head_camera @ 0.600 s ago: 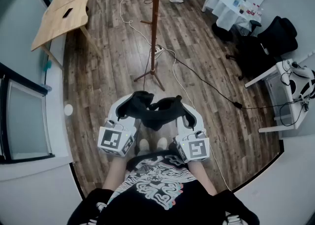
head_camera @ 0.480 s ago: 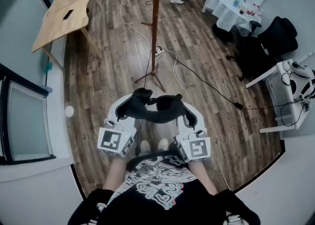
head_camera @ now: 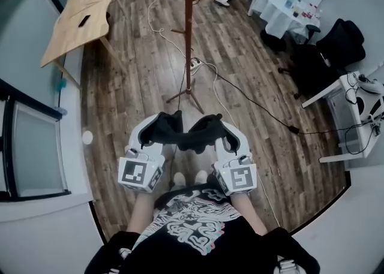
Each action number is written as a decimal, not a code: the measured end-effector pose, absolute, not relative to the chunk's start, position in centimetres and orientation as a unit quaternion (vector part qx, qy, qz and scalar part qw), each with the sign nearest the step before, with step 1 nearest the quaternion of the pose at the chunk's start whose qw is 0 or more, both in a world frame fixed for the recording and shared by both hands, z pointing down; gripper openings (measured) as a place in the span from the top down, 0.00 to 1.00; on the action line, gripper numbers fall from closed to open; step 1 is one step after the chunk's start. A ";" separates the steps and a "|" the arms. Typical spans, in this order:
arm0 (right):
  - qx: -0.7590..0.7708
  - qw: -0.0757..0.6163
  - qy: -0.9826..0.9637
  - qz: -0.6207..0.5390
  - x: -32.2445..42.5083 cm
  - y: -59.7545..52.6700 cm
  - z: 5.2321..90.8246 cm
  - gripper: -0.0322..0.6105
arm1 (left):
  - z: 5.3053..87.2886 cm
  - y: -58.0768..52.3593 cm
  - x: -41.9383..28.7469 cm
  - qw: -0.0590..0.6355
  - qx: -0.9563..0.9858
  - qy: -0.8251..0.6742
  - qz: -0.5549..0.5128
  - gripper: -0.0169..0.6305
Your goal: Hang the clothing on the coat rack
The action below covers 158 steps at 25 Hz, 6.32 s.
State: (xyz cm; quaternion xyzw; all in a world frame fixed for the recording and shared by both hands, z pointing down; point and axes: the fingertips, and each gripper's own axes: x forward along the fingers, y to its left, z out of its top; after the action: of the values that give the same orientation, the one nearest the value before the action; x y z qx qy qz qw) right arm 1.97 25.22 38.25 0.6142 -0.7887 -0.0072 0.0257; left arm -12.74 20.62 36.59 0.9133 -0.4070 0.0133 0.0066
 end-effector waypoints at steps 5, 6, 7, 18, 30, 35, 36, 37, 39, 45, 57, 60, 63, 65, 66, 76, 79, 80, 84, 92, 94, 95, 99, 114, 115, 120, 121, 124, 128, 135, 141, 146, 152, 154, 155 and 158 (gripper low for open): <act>0.615 0.021 -0.788 0.004 3.5 25.3 38.4 0.93 | 36.6 20.9 -11.4 0.004 0.912 -0.410 0.017 0.97; 0.615 0.022 -0.789 0.004 3.7 25.3 38.4 0.93 | 36.5 20.9 -11.1 0.004 0.911 -0.412 0.017 0.97; 0.614 0.023 -0.789 0.004 3.9 25.4 38.5 0.93 | 36.6 20.9 -10.9 0.005 0.910 -0.414 0.016 0.97; 0.597 0.020 -0.802 -0.001 5.4 26.0 39.7 0.93 | 37.9 21.5 -9.9 0.002 0.899 -0.437 0.030 0.97; 0.595 0.029 -0.803 -0.019 7.0 21.5 39.8 0.93 | 37.6 17.1 -8.2 -0.041 0.893 -0.444 0.066 0.97; 0.598 0.033 -0.801 -0.014 7.7 18.3 40.1 0.93 | 37.9 13.8 -7.6 -0.043 0.893 -0.444 0.059 0.97; 0.598 0.031 -0.801 -0.012 7.9 17.6 40.1 0.93 | 37.9 13.0 -7.4 -0.043 0.894 -0.442 0.057 0.97; 0.598 0.027 -0.801 -0.011 7.9 16.9 40.2 0.93 | 38.0 12.3 -7.2 -0.044 0.896 -0.439 0.055 0.97; 0.599 0.021 -0.800 -0.009 8.0 15.2 40.2 0.93 | 38.1 10.9 -7.2 -0.045 0.897 -0.436 0.055 0.97; 0.595 0.015 -0.803 -0.005 8.7 10.4 39.7 0.93 | 37.9 5.6 -6.8 -0.037 0.892 -0.446 0.058 0.97; 0.604 0.003 -0.797 -0.012 9.4 1.3 38.5 0.93 | 37.0 -4.0 -6.0 -0.043 0.899 -0.432 0.055 0.97; 0.610 0.006 -0.792 -0.010 9.6 -1.1 38.3 0.93 | 36.8 -6.5 -5.9 -0.047 0.901 -0.428 0.058 0.97; 0.604 -0.004 -0.797 -0.018 9.5 -3.5 38.5 0.93 | 36.6 -8.9 -5.6 -0.050 0.904 -0.421 0.057 0.97; 0.609 -0.001 -0.793 -0.014 9.6 -4.8 38.8 0.93 | 37.0 -10.1 -5.5 -0.051 0.907 -0.413 0.059 0.97; 0.612 0.002 -0.791 -0.012 9.5 -5.3 38.9 0.93 | 37.3 -10.7 -5.6 -0.049 0.908 -0.411 0.059 0.97; 0.631 0.024 -0.775 -0.008 8.8 -9.7 39.8 0.93 | 38.7 -15.8 -6.3 -0.029 0.919 -0.391 0.048 0.97; 0.643 0.024 -0.765 -0.007 8.7 -10.2 39.8 0.93 | 39.0 -16.4 -6.4 -0.031 0.923 -0.381 0.050 0.97; 0.645 0.023 -0.764 -0.008 8.8 -10.4 39.7 0.93 | 38.8 -16.6 -6.4 -0.031 0.922 -0.382 0.050 0.97; 0.648 0.015 -0.761 -0.009 9.1 -10.4 39.5 0.93 | 38.3 -16.9 -5.9 -0.035 0.925 -0.376 0.048 0.97; 0.663 0.012 -0.749 -0.002 10.5 -11.1 39.1 0.93 | 37.6 -17.9 -4.5 -0.036 0.929 -0.365 0.049 0.97; 0.665 0.018 -0.747 0.004 11.0 -11.4 39.3 0.93 | 37.9 -18.0 -3.8 -0.040 0.932 -0.357 0.052 0.97; 0.663 0.020 -0.748 0.001 11.3 -11.5 39.4 0.93 | 38.1 -18.0 -3.5 -0.042 0.933 -0.354 0.052 0.97; 0.652 0.007 -0.758 -0.019 11.7 -12.8 39.6 0.93 | 38.3 -19.0 -3.0 -0.046 0.932 -0.354 0.053 0.97; 0.645 -0.017 -0.764 -0.030 14.4 -18.6 39.1 0.93 | 37.4 -24.4 -0.7 -0.056 0.927 -0.369 0.047 0.97; 0.645 -0.017 -0.764 -0.026 14.6 -19.1 39.4 0.93 | 37.5 -24.9 -0.6 -0.053 0.925 -0.372 0.048 0.97; 0.643 -0.014 -0.766 -0.010 14.8 -21.8 39.9 0.93 | 37.7 -27.3 -1.0 -0.046 0.919 -0.387 0.053 0.97; 0.641 -0.013 -0.767 -0.011 14.8 -22.4 39.9 0.93 | 37.7 -27.8 -1.0 -0.045 0.919 -0.388 0.053 0.97; 0.641 -0.006 -0.767 -0.003 15.2 -23.8 40.3 0.93 | 37.9 -29.2 -0.8 -0.038 0.918 -0.392 0.056 0.97; 0.629 -0.012 -0.777 -0.020 15.2 -25.6 40.1 0.93 | 38.0 -30.5 -0.6 -0.042 0.918 -0.391 0.056 0.97; 0.636 -0.011 -0.771 -0.019 15.3 -28.1 39.8 0.93 | 38.2 -32.5 -1.1 -0.035 0.915 -0.399 0.053 0.97; 0.630 -0.009 -0.776 -0.026 14.8 -29.7 40.2 0.93 | 39.0 -33.8 -1.6 -0.035 0.916 -0.396 0.058 0.97; 0.630 -0.007 -0.776 -0.016 15.1 -31.1 40.9 0.93 | 39.1 -35.2 -1.3 -0.028 0.914 -0.400 0.061 0.97; 0.627 -0.002 -0.779 -0.001 15.1 -33.1 42.0 0.93 | 40.7 -37.0 -1.1 -0.014 0.916 -0.394 0.069 0.97; 0.626 0.002 -0.780 0.004 15.2 -33.6 42.5 0.93 | 41.0 -37.4 -1.0 -0.008 0.916 -0.395 0.069 0.97; 0.626 0.003 -0.780 0.006 15.1 -33.8 42.7 0.93 | 41.1 -37.6 -0.9 -0.007 0.916 -0.395 0.069 0.97; 0.625 0.007 -0.781 0.012 14.9 -34.3 43.4 0.93 | 41.8 -38.1 -1.1 0.002 0.916 -0.394 0.072 0.97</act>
State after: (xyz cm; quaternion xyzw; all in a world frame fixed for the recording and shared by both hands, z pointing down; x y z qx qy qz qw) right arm 14.85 -34.31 43.36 0.6248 -0.7806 0.0123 0.0069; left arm -1.10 -38.12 41.83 0.9163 -0.3940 0.0716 0.0020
